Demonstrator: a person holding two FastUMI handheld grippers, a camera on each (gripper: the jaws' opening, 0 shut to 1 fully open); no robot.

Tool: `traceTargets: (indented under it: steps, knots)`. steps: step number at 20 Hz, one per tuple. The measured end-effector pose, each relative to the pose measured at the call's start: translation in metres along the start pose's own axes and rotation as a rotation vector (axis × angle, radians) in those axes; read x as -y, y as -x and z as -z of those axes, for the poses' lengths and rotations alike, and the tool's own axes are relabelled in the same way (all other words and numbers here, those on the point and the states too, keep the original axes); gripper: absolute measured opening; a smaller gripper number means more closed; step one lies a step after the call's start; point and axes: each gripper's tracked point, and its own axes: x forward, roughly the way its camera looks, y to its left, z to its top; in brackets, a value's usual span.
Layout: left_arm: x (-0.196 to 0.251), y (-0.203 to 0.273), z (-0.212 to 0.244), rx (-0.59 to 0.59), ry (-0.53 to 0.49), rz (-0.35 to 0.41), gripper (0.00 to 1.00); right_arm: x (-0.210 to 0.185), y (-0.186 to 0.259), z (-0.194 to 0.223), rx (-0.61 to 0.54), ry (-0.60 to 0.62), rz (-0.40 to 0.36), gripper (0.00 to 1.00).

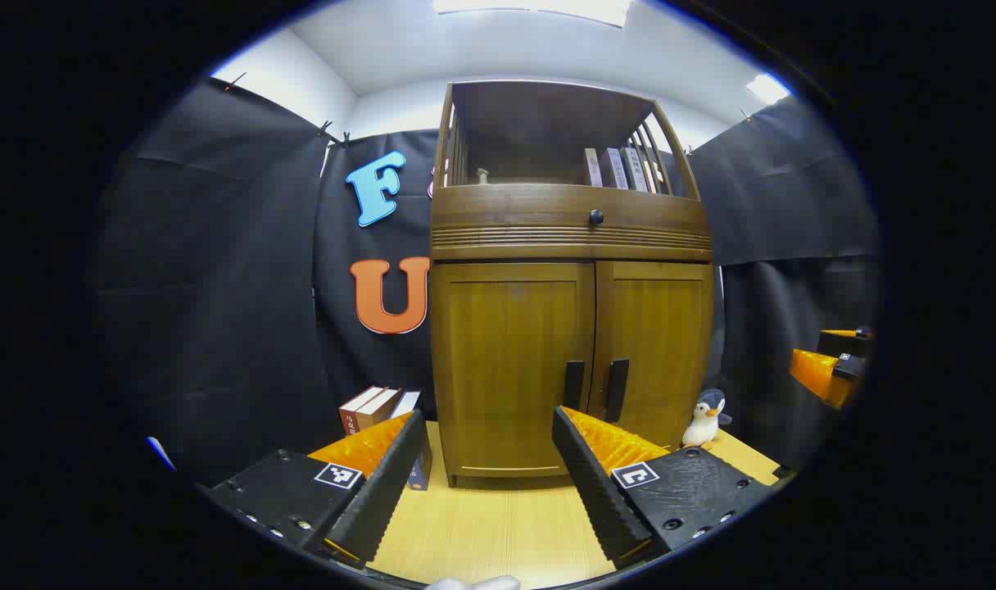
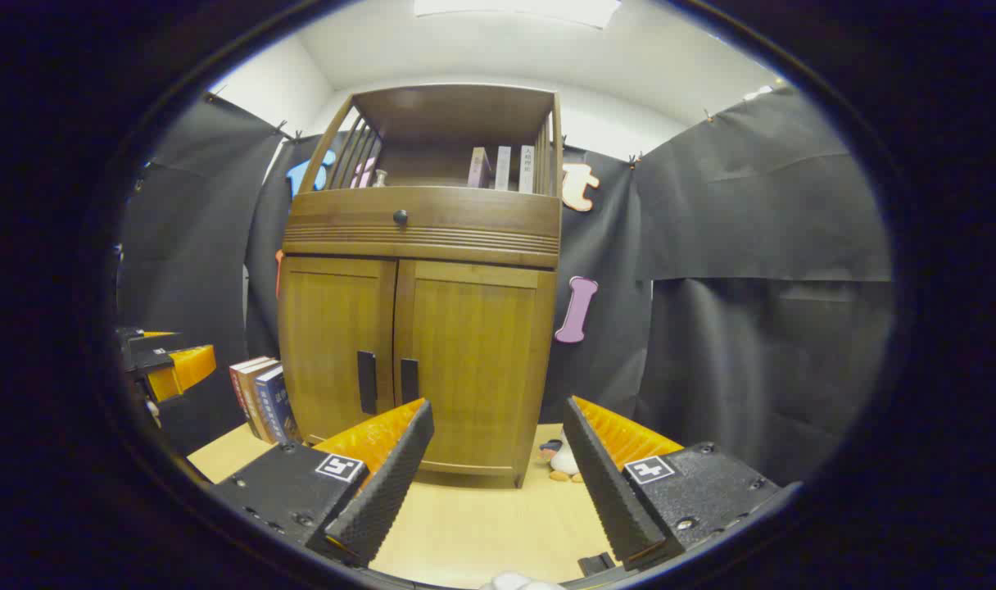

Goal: Open the right door of the double-door shoe cabinet with the right hand, and open the left door with the left hand.

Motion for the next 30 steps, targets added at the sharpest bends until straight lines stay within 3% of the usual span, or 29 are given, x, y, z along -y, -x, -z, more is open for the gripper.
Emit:
traceTargets:
  steps: [6, 7, 8, 17, 23, 24, 26, 30]
  knots:
    - [0.002, 0.005, -0.012, 0.019, 0.005, 0.022, 0.95, 0.001, 0.002, -0.005, 0.006, -0.003, 0.02, 1.0]
    - [0.001, 0.006, -0.015, 0.021, 0.002, 0.025, 1.0, 0.002, 0.002, -0.005, 0.006, -0.004, 0.023, 1.0]
    - [0.0, 0.008, -0.016, 0.022, -0.002, 0.024, 0.95, 0.002, 0.002, -0.005, 0.001, -0.006, 0.028, 1.0]
    - [-0.016, 0.021, -0.011, 0.014, -0.012, 0.031, 0.95, 0.003, -0.003, 0.001, -0.011, 0.011, 0.061, 1.0]
    - [-0.029, 0.027, -0.003, -0.001, -0.014, 0.008, 0.95, -0.016, -0.06, 0.028, -0.069, 0.009, 0.039, 1.0]
    - [-0.032, 0.029, -0.004, -0.001, -0.017, -0.002, 1.0, -0.021, -0.072, 0.028, -0.066, 0.007, 0.029, 1.0]
    - [-0.032, 0.033, -0.007, -0.001, -0.005, -0.01, 0.95, -0.038, -0.099, 0.026, -0.048, -0.001, -0.001, 1.0]
    - [-0.036, 0.042, -0.011, -0.017, 0.017, -0.048, 0.95, -0.074, -0.151, 0.025, -0.038, -0.008, -0.075, 1.0]
